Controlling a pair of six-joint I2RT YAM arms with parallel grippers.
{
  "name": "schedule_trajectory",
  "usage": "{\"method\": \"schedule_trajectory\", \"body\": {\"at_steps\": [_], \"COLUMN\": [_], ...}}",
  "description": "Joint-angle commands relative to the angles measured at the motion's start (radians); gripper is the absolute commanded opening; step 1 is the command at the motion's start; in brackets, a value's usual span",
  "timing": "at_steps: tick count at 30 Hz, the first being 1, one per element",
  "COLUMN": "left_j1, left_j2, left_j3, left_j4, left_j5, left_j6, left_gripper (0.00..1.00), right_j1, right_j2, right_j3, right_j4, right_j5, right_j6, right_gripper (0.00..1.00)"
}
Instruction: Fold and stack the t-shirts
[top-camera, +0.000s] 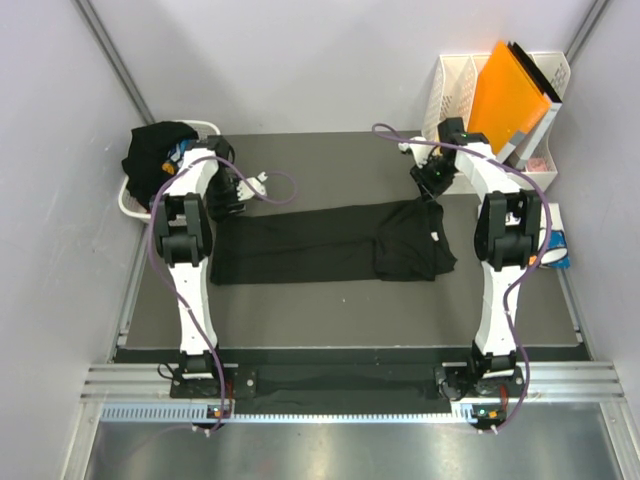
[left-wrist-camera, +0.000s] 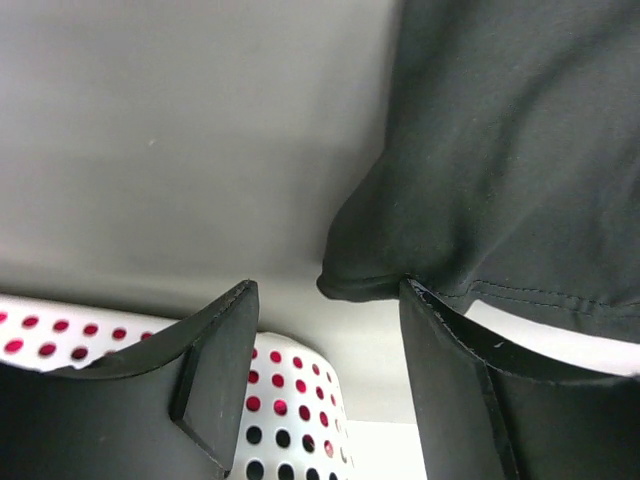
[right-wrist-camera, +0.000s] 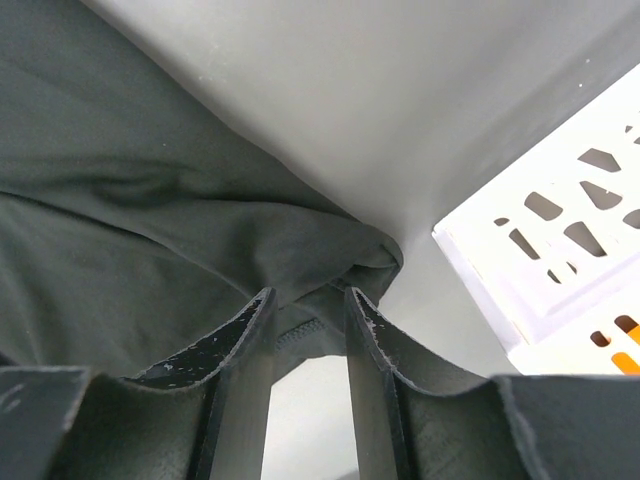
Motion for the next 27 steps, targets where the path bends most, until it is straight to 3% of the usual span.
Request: {"method": "schedule_trajectory", "body": {"at_steps": [1,7,11,27], "left_j1": [0.003,0.003,0.003,0.001], "left_j2": [0.025,0.048,0.068,0.08], "left_j3": [0.077,0.103,0.106,0.1], "left_j4": [-0.099,-0.112,-0.121,-0.13], "left_j5": [0.031,0.018,0.016,0.008], "left_j6": [0.05,0.063,0.057,0.027], "left_gripper": [0.63,0.59,0.0,0.0], "right_j1": [-0.019,-0.02,-0.028,-0.04], "right_j2": [0.002,0.006,0.012,0.107], "right_j3": [0.012,0.023,-0.001,0.098], "right_j4": [0.007,0.005,0.034,0.022], "right_j5": [-0.006,0.0,0.003,-0.083], "right_j6": [-0.005,-0.002,0.018,0.086], "right_gripper": [0.34,0.33,0.32,0.35]}}
